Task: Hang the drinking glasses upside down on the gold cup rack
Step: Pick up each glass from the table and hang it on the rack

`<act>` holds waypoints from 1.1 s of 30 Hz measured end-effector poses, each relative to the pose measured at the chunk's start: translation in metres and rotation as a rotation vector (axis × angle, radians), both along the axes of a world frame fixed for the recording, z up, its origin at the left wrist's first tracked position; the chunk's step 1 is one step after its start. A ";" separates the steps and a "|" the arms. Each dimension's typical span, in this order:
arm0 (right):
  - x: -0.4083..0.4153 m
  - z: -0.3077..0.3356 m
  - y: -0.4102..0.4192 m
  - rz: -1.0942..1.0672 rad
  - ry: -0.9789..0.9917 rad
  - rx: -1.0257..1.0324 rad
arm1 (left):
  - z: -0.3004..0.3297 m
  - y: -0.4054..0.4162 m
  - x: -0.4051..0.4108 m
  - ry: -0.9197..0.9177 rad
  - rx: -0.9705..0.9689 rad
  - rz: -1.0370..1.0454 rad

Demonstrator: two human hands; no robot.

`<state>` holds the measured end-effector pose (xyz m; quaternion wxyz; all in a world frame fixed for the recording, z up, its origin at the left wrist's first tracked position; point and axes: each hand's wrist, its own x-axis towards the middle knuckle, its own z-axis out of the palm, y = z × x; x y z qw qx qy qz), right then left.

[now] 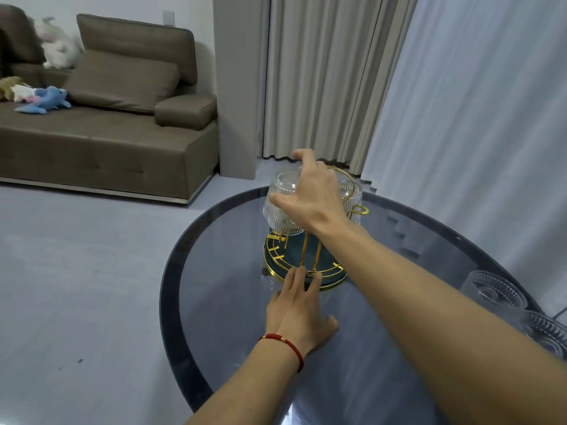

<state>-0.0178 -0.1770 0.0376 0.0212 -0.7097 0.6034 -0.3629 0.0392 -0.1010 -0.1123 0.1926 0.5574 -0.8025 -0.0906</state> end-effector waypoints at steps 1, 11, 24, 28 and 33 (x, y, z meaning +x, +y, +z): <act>0.000 -0.002 -0.001 -0.009 0.046 0.010 | 0.000 0.001 0.000 -0.001 -0.004 -0.002; 0.009 -0.024 0.001 -0.133 0.216 -0.015 | 0.005 0.002 0.003 -0.021 0.000 -0.026; 0.012 -0.035 -0.003 -0.260 0.411 0.029 | 0.003 0.004 0.002 -0.029 -0.042 -0.036; 0.002 -0.038 0.010 -0.194 0.386 0.051 | 0.003 0.007 -0.001 -0.033 -0.054 -0.010; -0.035 -0.040 0.048 -0.143 0.277 -0.117 | 0.009 0.014 -0.010 0.109 -0.119 -0.043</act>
